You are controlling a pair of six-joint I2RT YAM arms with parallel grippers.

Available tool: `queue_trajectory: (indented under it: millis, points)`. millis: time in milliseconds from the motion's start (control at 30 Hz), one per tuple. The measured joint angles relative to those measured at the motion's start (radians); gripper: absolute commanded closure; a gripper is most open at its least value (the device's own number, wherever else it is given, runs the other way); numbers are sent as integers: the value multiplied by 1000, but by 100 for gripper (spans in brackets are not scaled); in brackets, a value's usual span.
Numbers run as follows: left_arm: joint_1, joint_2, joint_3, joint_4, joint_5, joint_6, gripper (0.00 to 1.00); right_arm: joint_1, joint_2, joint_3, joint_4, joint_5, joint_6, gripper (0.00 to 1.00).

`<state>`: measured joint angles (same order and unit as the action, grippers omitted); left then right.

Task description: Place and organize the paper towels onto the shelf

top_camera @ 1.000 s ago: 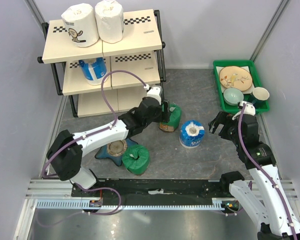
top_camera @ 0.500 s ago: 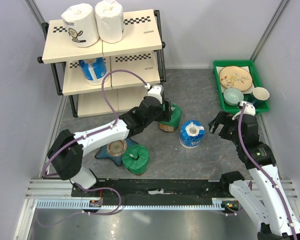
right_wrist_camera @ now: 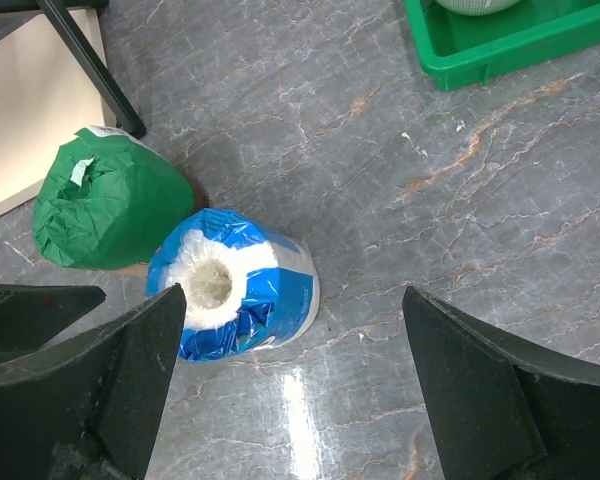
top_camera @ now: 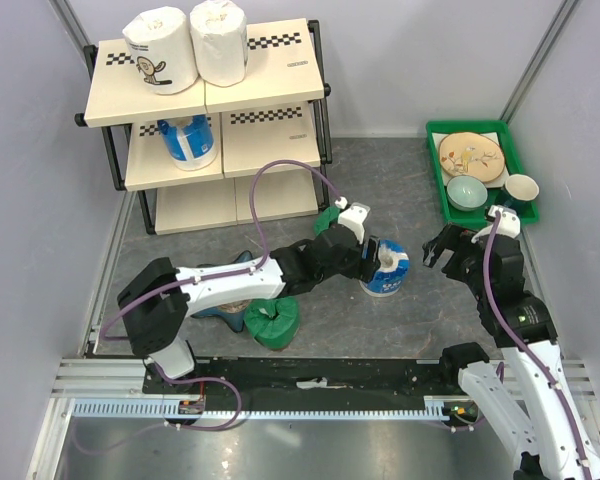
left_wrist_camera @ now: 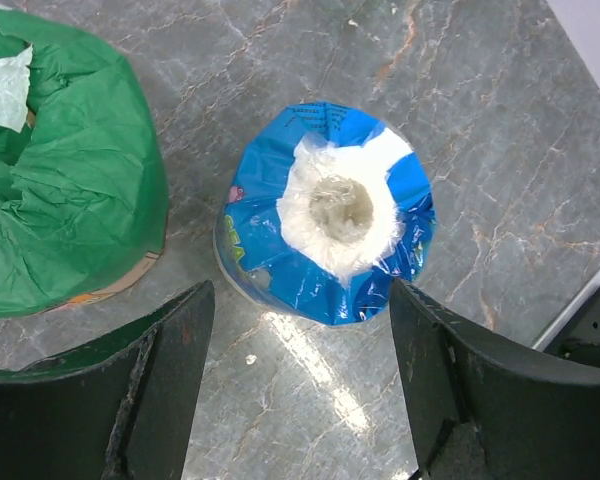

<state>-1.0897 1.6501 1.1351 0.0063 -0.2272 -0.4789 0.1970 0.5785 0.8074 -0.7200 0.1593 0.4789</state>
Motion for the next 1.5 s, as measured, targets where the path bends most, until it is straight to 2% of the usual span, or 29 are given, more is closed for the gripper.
queue_trajectory:
  millis: [767,1167,1500]
  points:
    - [-6,166,145,-100,-83,-113,21,0,12,0,0,-2,-1,2]
    - [-6,239,216,-152,-143,-166,27,0,12,0,0,-5,-1,2]
    - [-6,188,183,-154,-128,-171,22,0,75,0,0,-9,-1,2]
